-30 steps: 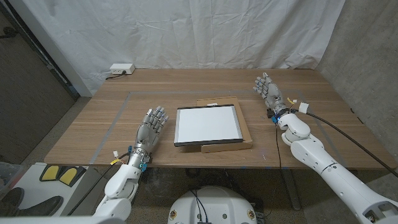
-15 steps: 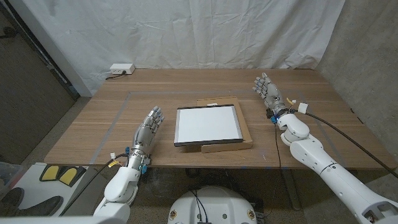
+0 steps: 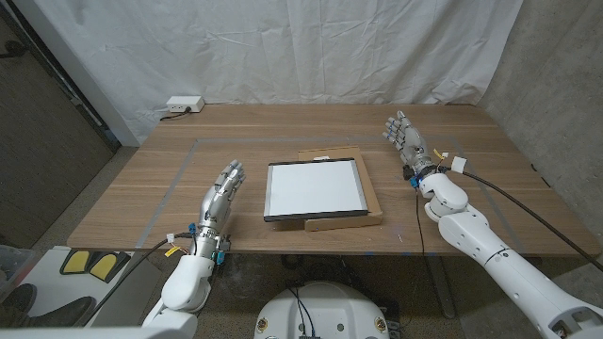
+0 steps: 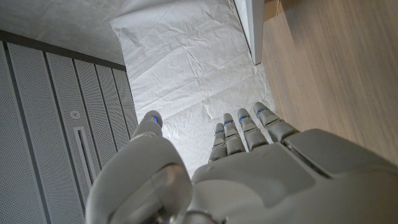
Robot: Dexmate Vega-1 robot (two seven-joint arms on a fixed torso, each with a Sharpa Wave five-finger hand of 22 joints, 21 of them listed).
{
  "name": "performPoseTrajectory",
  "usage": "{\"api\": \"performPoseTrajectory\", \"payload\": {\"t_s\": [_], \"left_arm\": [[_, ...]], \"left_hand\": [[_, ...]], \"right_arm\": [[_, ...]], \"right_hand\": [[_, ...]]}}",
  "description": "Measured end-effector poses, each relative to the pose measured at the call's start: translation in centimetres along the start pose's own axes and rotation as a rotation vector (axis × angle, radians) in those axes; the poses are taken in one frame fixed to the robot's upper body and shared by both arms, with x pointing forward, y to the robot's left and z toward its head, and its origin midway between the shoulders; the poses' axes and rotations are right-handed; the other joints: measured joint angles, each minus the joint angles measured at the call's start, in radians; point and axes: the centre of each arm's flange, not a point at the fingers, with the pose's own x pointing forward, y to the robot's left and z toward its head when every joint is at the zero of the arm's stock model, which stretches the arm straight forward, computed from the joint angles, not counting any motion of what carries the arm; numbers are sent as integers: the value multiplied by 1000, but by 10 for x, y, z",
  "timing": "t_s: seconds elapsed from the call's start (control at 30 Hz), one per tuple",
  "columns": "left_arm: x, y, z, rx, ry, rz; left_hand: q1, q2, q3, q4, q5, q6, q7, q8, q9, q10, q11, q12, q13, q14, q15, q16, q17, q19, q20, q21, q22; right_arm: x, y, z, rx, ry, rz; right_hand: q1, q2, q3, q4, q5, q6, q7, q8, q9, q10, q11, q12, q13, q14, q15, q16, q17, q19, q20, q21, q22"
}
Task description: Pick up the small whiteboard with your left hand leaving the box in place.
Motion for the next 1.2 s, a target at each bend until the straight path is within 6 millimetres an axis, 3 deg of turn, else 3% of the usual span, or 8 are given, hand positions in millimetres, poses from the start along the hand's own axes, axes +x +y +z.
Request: {"api": "performPoseTrajectory", "payload": {"t_s": [1.2], "left_arm": [[-23,-4,29,230,-6,-6]], "left_hand": [[69,-9,8,-41,0,35,-11,9,0,33,-12,0,0,28,-8,-4,0,2,0,-5,0]], "right_arm": [[5,9,5,10,-29,-1]], "right_hand": [[0,0,0,0,-4,0,0,0,0,5,-5,0,0,0,0,0,0,4,-4,-8,0]]}}
